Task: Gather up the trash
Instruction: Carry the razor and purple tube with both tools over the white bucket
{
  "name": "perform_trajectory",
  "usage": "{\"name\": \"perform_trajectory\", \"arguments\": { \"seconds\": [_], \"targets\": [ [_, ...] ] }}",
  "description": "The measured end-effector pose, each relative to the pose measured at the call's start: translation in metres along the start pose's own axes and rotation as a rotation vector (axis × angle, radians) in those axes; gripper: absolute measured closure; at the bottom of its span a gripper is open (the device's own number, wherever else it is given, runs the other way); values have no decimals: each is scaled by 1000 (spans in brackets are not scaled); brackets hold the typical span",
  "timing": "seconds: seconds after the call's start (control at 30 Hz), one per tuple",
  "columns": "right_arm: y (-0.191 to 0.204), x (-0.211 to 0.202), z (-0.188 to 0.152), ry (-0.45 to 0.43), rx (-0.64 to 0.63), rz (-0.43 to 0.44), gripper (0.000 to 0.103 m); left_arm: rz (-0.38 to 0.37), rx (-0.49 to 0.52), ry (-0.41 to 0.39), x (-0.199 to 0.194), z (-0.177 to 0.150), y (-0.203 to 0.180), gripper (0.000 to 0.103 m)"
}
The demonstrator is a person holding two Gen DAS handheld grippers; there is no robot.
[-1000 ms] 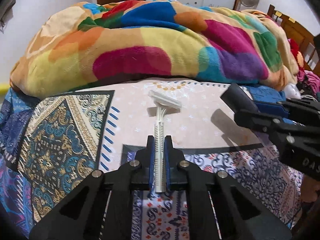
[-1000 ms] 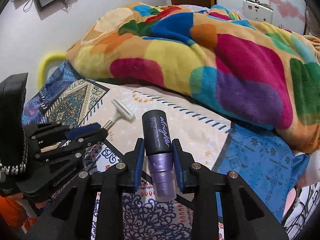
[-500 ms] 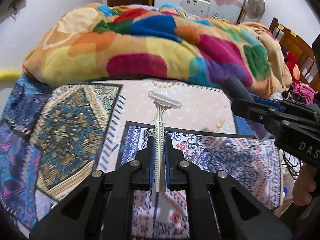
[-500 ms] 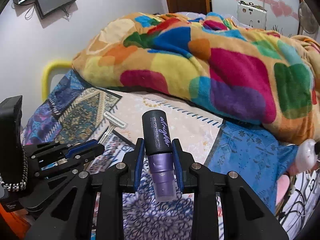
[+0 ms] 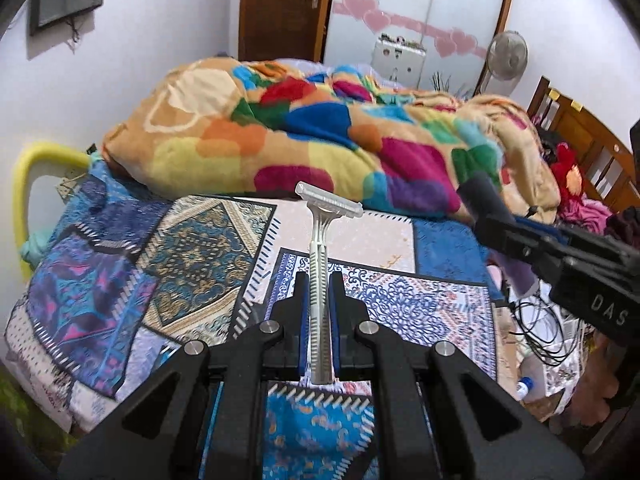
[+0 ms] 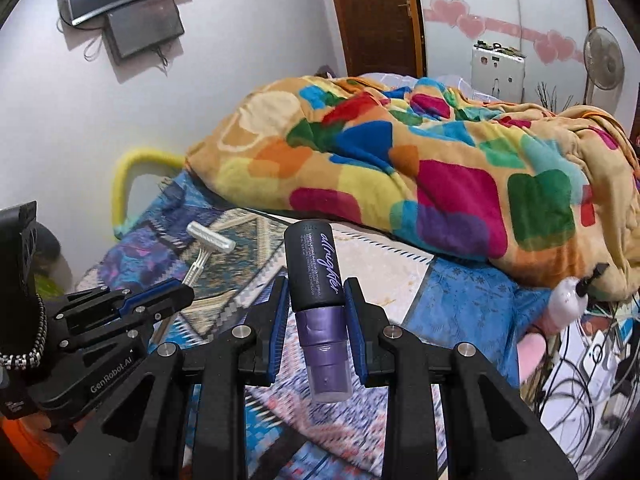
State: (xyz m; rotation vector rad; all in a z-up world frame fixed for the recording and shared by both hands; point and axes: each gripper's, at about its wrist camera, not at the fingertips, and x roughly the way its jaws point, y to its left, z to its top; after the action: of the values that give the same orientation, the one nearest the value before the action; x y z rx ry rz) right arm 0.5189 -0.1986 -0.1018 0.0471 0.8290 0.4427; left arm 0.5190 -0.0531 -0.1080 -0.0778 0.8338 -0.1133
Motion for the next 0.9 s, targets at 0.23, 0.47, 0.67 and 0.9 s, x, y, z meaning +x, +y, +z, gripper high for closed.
{"name": "perform_trajectory", "arguments": {
  "seconds": [0.23, 0.47, 0.67, 0.9],
  "targets": [
    [35, -46, -12, -28, -41, 25, 78, 29, -29, -64, -77, -23, 9, 95],
    [74, -85, -30, -57, -88, 58, 78, 73, -91, -100, -139, -64, 37, 95],
    [118, -100, -53, -55, -133, 110, 78, 128, -161, -89, -177, -112, 69, 95],
    [177, -97, -87, -9, -225, 195, 78, 211, -237, -76, -216, -171, 112, 95]
  ]
}}
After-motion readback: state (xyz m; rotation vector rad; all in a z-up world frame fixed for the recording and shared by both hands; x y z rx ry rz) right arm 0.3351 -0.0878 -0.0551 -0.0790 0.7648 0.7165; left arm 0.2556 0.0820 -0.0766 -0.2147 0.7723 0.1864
